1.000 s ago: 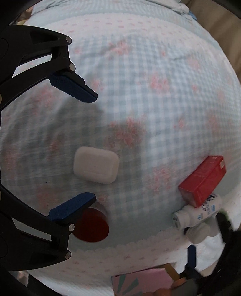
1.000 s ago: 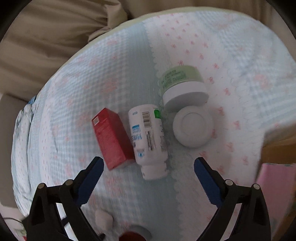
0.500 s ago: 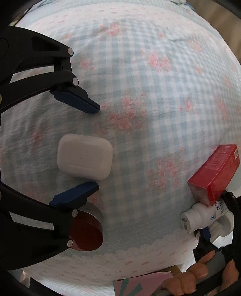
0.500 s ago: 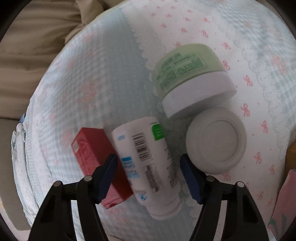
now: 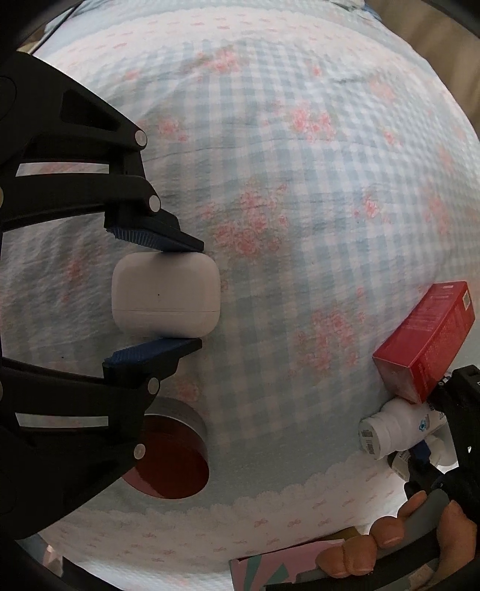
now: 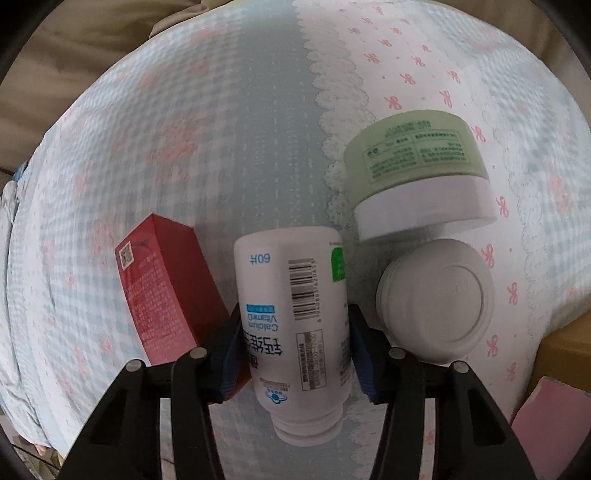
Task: Organize rigid objects
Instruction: 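Grasp the white earbud case with the left tool while the right tool grasps the white pill bottle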
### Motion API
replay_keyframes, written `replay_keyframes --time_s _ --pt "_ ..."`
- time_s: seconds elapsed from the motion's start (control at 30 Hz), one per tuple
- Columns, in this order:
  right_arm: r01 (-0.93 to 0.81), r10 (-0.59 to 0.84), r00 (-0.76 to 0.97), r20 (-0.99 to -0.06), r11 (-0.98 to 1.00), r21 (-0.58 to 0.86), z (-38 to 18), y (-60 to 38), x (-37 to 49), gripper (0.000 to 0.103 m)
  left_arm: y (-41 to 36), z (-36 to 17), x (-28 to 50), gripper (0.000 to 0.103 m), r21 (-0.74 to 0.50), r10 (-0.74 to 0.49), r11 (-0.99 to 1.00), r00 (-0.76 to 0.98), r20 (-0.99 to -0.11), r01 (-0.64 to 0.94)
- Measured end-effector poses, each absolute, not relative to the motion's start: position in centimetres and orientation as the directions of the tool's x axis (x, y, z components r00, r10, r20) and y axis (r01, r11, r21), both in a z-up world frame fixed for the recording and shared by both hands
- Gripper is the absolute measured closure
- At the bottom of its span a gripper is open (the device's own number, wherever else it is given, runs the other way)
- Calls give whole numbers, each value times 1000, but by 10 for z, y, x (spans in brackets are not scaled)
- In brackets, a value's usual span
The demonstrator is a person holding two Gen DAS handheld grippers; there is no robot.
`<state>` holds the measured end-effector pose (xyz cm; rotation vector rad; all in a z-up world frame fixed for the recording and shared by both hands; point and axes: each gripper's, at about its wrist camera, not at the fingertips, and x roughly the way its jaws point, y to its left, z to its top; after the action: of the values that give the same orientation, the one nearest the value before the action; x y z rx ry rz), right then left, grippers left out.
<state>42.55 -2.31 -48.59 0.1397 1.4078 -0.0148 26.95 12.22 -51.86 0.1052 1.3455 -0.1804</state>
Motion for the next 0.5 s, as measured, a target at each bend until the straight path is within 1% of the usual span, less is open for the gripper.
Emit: replay_keyframes --time_s 0.27,0.5 --pt "87 75 174 -982 992 91 -483 -21 421 56 139 -516 276 62 -41 -77 985 212 -974 167" --pt "77 86 194 -977 992 102 -459 -27 394 56 160 -502 274 62 -44 -71 992 224 -972 121"
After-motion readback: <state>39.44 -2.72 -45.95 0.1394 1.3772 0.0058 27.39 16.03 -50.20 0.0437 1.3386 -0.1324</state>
